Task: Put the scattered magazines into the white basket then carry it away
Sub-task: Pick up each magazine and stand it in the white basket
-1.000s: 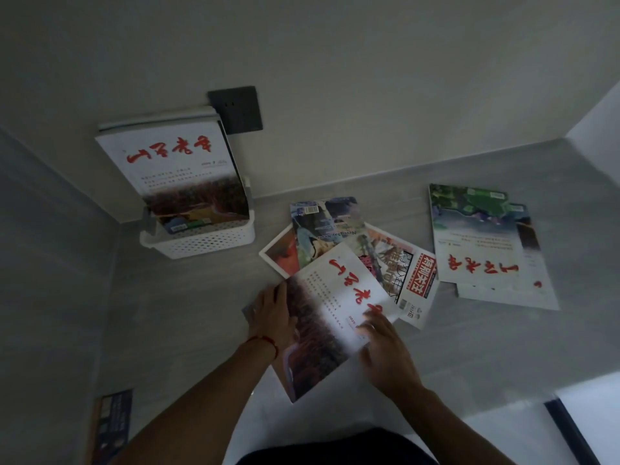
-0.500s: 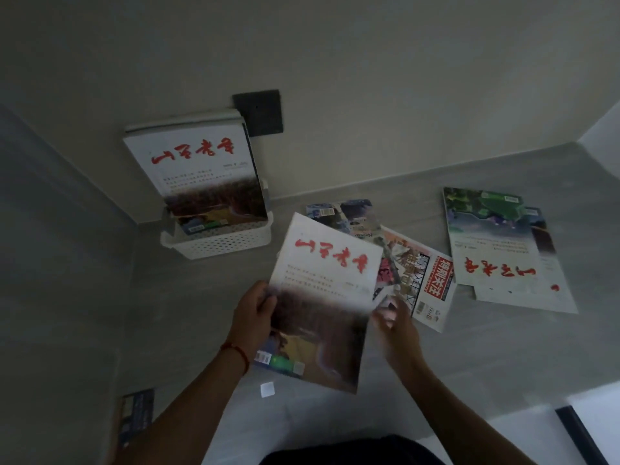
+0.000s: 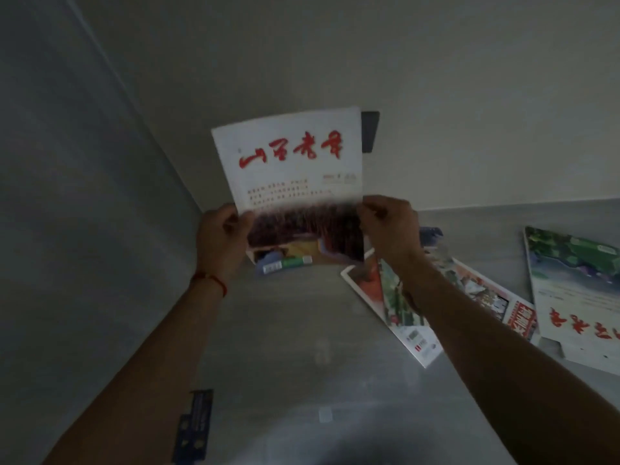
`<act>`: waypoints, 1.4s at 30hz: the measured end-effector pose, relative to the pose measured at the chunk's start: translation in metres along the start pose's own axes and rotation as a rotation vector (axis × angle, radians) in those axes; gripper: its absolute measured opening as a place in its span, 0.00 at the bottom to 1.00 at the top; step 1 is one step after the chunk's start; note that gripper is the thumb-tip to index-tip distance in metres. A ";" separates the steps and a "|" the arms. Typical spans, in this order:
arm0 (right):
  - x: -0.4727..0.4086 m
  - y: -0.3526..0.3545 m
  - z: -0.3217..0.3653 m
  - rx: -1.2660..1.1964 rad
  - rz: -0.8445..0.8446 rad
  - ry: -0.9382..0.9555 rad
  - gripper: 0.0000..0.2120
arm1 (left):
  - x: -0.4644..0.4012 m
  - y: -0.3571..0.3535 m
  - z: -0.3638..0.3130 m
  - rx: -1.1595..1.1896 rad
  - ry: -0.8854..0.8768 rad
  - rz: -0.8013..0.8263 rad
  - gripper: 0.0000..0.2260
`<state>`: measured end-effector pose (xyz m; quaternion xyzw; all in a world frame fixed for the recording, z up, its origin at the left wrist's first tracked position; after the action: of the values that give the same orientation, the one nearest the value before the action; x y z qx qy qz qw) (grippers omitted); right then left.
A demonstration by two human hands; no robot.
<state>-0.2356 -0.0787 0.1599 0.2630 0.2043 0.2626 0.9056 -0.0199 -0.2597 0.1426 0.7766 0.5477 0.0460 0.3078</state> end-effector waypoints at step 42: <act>0.067 0.181 -0.284 0.481 -0.001 -0.684 0.25 | 0.197 -0.275 -0.105 -0.444 -0.299 0.985 0.29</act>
<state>-0.3949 0.1963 0.0287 0.5392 -0.0525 0.1044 0.8341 -0.2113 0.0163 0.0297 0.8554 0.0476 0.1880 0.4804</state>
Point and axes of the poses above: each hand's wrist, its own x-axis away from the middle knuckle, its own y-axis out of the back of the hand, z = x × y, the point moved 1 cm from there along -x, towards the middle knuckle, and after that the axes turned 3 degrees about -z, right-handed, at the moved point
